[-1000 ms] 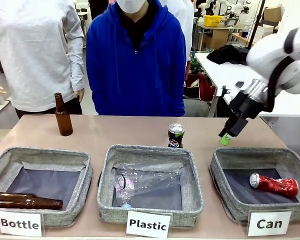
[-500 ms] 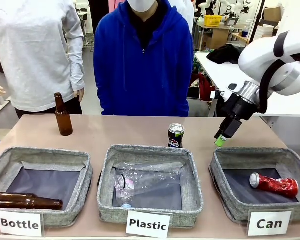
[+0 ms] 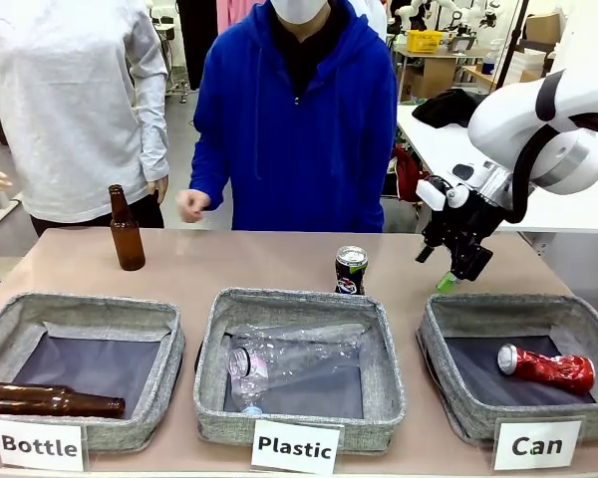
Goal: Sort the can waste into the basket.
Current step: Pick up the can waste from the table and place it in the right Fabric basket.
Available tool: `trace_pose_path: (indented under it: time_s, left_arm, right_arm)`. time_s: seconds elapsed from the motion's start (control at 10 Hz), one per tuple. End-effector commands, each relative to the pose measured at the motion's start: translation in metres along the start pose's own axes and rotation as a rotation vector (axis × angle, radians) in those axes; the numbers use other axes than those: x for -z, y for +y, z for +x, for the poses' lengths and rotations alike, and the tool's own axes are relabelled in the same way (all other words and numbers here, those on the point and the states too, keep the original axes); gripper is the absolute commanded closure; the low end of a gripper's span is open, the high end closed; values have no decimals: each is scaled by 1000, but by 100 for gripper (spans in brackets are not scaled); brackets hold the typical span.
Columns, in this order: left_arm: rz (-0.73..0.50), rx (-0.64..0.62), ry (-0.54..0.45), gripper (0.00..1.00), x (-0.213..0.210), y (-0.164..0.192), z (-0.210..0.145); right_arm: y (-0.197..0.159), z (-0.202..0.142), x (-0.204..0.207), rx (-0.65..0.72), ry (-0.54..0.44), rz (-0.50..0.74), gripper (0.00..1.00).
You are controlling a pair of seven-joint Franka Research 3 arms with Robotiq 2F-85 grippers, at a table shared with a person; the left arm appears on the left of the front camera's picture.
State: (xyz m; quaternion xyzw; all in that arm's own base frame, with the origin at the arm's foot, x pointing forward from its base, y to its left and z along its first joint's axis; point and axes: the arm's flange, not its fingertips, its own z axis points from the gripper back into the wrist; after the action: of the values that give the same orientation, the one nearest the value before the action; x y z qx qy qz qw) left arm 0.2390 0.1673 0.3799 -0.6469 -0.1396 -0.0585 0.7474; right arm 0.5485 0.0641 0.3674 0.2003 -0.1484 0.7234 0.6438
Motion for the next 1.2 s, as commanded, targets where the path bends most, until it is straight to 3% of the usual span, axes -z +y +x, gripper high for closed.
trace_pose_path:
  time_s: [0.0,0.2,0.6,0.9,1.1]
  left_arm:
    - [-9,4,3,0,-1,-3,-3]
    - [-9,4,3,0,-1,-3,-3]
    - [-9,4,3,0,-1,-3,-3]
    - [0,0,0,0,0,0,0]
    - [-34,10,40,0,-8,-63,-42]
  right_arm:
    - [-10,-19,7,-63,-231,-32,0]
    - [-29,-25,15,49,-350,-84,0]
    - [-65,-32,50,16,-438,-121,0]
    - [-89,-31,78,0,-504,-56,0]
    - [-100,-28,92,-18,-528,-10,0]
